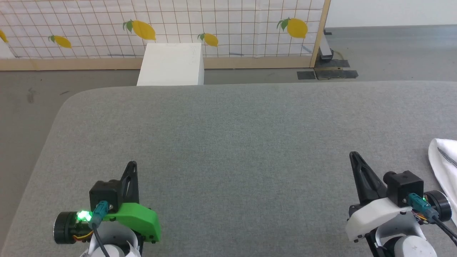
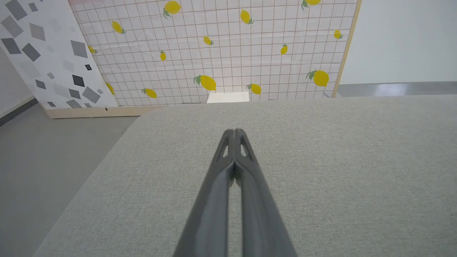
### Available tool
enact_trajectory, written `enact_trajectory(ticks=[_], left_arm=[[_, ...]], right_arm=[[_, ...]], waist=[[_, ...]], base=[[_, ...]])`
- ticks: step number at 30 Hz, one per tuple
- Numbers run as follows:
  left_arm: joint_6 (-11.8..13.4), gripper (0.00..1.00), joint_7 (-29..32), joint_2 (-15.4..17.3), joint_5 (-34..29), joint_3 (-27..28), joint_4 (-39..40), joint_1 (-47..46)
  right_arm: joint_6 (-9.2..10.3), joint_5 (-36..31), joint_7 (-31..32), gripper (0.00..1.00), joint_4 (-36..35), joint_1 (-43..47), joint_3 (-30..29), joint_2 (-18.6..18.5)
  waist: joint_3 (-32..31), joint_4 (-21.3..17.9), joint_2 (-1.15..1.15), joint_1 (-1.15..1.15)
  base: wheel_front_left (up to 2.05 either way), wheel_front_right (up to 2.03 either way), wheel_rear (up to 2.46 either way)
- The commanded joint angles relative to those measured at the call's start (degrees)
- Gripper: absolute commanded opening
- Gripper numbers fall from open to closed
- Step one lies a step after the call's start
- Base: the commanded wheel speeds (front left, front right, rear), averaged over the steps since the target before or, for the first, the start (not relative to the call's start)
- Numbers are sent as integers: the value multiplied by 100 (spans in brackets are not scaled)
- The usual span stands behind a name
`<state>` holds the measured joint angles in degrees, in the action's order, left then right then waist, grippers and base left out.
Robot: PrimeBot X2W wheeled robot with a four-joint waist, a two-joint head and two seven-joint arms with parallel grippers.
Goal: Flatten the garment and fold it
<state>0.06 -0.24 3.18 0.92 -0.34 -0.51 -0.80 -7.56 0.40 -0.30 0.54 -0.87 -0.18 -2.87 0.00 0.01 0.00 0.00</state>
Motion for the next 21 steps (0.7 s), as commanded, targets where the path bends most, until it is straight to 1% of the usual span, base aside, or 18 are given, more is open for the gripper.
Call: enact_trajectory(ticks=[1,21], left_arm=[[-6,0,24,-30,-92,34,51,80],[-6,0,24,-30,-92,34,51,80]], right_arm=[[8,-40,30,0,-54,87,18,0],[8,-40,30,0,-54,87,18,0]], waist=[[0,-1,0,0],[0,-1,0,0]], base=[[0,0,0],[0,0,0]])
